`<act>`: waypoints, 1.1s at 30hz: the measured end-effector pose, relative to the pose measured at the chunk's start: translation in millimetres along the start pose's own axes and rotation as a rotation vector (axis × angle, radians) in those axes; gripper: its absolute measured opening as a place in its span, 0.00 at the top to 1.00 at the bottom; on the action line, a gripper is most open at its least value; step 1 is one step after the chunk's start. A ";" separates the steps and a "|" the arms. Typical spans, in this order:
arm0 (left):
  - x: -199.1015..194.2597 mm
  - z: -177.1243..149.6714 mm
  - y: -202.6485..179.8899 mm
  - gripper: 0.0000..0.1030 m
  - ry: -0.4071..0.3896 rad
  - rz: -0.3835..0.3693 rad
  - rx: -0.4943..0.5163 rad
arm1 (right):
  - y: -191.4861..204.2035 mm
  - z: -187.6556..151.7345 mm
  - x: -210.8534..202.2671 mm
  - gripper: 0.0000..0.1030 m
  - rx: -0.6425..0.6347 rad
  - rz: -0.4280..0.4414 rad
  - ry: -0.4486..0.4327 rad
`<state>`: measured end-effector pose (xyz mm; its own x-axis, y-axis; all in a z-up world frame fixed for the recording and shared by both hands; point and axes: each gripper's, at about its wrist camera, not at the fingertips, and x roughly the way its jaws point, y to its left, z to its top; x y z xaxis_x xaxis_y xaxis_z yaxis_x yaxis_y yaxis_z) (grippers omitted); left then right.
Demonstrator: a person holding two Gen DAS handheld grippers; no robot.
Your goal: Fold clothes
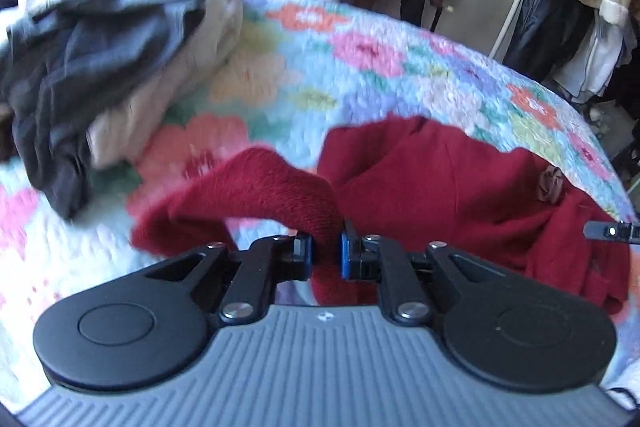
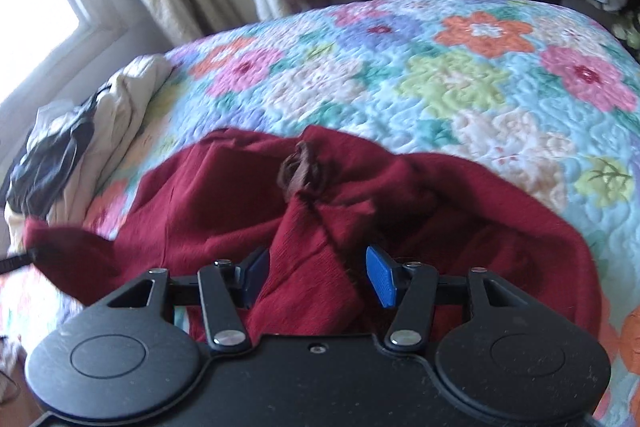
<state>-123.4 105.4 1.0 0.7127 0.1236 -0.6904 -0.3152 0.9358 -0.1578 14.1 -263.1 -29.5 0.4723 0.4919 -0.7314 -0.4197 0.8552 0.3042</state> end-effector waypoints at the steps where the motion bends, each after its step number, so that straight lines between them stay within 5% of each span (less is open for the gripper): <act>1: 0.8 1.7 -0.1 0.86 -0.005 0.021 0.012 | 3.1 -0.8 3.5 0.39 -0.012 0.000 0.015; 3: 2.7 4.6 10.6 0.84 0.010 0.050 -0.033 | 8.8 -3.0 11.6 0.40 -0.030 -0.016 0.038; 4: 3.5 4.6 19.7 0.83 0.024 0.048 -0.076 | 12.2 -4.3 15.6 0.53 -0.044 -0.029 0.050; 5: 5.4 4.8 28.6 0.83 0.040 0.040 -0.120 | 16.4 -5.2 19.8 0.84 -0.071 -0.032 0.069; 6: 6.5 3.9 34.1 0.83 0.048 0.036 -0.149 | 21.0 -6.4 21.9 0.90 -0.097 -0.028 0.078; 9: 7.4 0.7 43.8 0.83 0.054 0.018 -0.203 | 35.5 -11.3 16.8 0.90 -0.168 0.023 0.062; 11: 3.4 0.0 40.3 0.81 0.028 -0.025 -0.202 | 37.7 -13.0 10.4 0.90 -0.148 0.133 0.070; 14: -8.3 2.6 29.8 0.68 -0.041 -0.119 -0.198 | 44.7 -17.8 3.2 0.90 -0.143 0.272 0.104; 20: -26.0 4.4 -15.2 0.45 -0.153 -0.158 0.056 | 76.9 -43.9 1.6 0.90 -0.126 0.452 0.219; 26: -14.8 -2.9 -22.2 0.45 -0.057 -0.364 -0.036 | 99.4 -53.0 -26.3 0.90 -0.021 0.758 0.206; 29: -6.2 -3.8 -23.1 0.45 -0.008 -0.392 -0.017 | 121.5 -56.3 -38.0 0.90 -0.103 0.775 0.214; 33: 20.5 -12.7 -24.9 0.29 0.203 -0.485 -0.021 | 133.1 -76.1 -32.0 0.90 -0.115 0.770 0.324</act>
<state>-108.8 80.4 -18.2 0.6443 -0.3904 -0.6576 0.0068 0.8628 -0.5056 -115.9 -177.4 -12.1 -0.2168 0.8449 -0.4890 -0.6176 0.2692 0.7390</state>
